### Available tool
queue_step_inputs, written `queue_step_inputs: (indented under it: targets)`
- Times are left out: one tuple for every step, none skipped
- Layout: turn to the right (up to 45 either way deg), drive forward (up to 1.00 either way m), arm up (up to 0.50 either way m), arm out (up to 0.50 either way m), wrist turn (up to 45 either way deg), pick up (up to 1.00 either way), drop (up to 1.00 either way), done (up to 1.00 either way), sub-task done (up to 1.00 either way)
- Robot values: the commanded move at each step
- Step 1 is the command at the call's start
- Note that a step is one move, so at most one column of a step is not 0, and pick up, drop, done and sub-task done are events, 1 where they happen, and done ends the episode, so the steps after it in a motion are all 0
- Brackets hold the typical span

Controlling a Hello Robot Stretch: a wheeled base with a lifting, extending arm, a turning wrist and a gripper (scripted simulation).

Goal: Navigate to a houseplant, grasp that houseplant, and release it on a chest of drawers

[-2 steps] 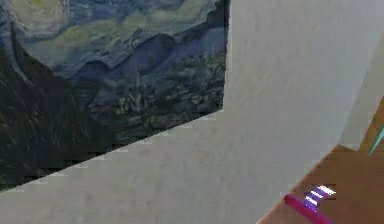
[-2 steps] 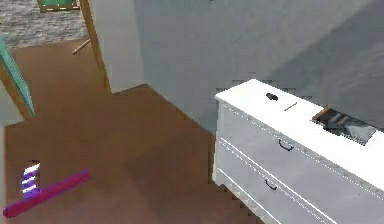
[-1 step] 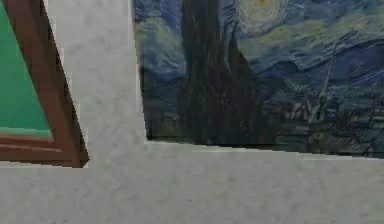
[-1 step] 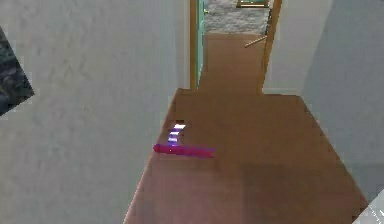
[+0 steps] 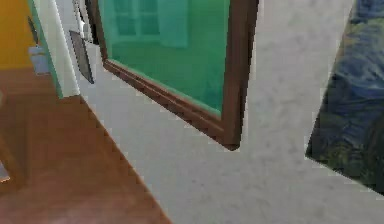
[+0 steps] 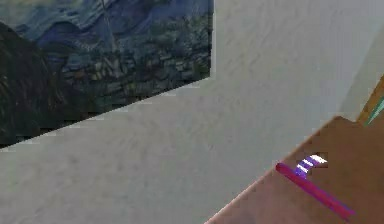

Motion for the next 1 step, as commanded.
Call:
queue_step_inputs:
  targets:
    - [-36.0, 0.0, 0.0, 0.0, 0.0, 0.0, 0.0, 0.0, 0.0]
